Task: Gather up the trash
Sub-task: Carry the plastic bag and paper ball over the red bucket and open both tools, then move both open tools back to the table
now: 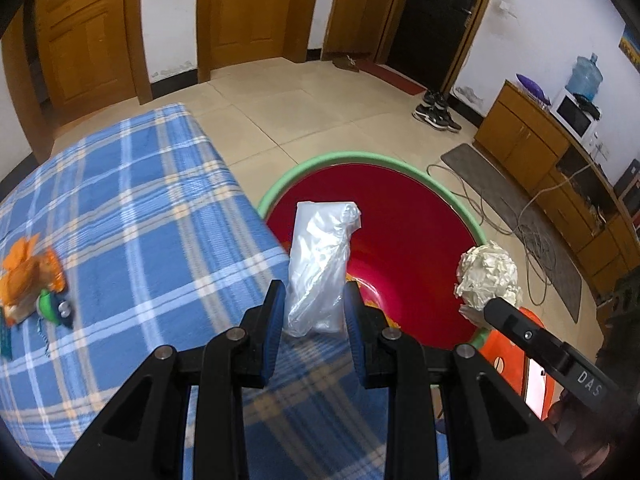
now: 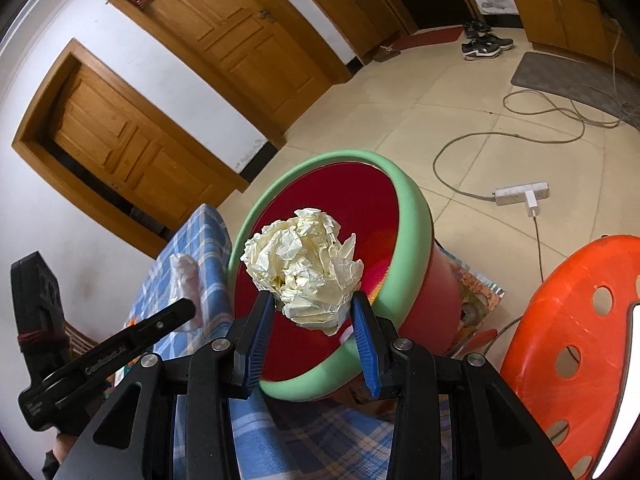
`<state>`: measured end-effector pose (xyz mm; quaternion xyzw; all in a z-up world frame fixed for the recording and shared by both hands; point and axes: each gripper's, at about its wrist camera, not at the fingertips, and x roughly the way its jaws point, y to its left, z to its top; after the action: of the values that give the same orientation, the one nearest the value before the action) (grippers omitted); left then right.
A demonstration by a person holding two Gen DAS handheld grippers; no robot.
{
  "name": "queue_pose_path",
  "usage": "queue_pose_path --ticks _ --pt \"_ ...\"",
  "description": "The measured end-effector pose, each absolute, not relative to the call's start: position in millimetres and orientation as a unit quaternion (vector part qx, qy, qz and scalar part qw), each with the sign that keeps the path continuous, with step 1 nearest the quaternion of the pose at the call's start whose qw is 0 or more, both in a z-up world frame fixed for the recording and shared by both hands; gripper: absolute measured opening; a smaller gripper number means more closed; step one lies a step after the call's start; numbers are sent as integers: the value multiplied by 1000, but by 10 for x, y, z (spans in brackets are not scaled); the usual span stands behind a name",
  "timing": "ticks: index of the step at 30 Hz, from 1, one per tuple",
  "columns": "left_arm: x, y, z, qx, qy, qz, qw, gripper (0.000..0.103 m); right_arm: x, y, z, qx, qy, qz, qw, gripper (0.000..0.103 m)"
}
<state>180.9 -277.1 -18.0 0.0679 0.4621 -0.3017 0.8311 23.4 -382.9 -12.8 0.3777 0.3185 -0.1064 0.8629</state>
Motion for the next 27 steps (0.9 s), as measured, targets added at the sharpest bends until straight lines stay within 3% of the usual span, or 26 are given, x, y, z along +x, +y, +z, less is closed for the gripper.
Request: queue_pose_path --ticks 4,9,17,23,27 --pt "1824 -2837 -194 77 463 -305 829 30 239 -3842 -127 376 319 -107 864 40" --pt "1815 -2847 -166 79 461 -304 830 40 255 -3849 -131 376 320 -106 863 40" --pt "1769 -2662 -71 69 453 -285 842 41 355 -3814 -109 365 323 -96 868 42" --pt "1741 -2450 -9 55 449 -267 851 45 474 -3730 -98 354 329 -76 872 46" --pt "1737 -2285 4 44 449 -256 855 45 506 -3685 -128 357 336 -73 869 56"
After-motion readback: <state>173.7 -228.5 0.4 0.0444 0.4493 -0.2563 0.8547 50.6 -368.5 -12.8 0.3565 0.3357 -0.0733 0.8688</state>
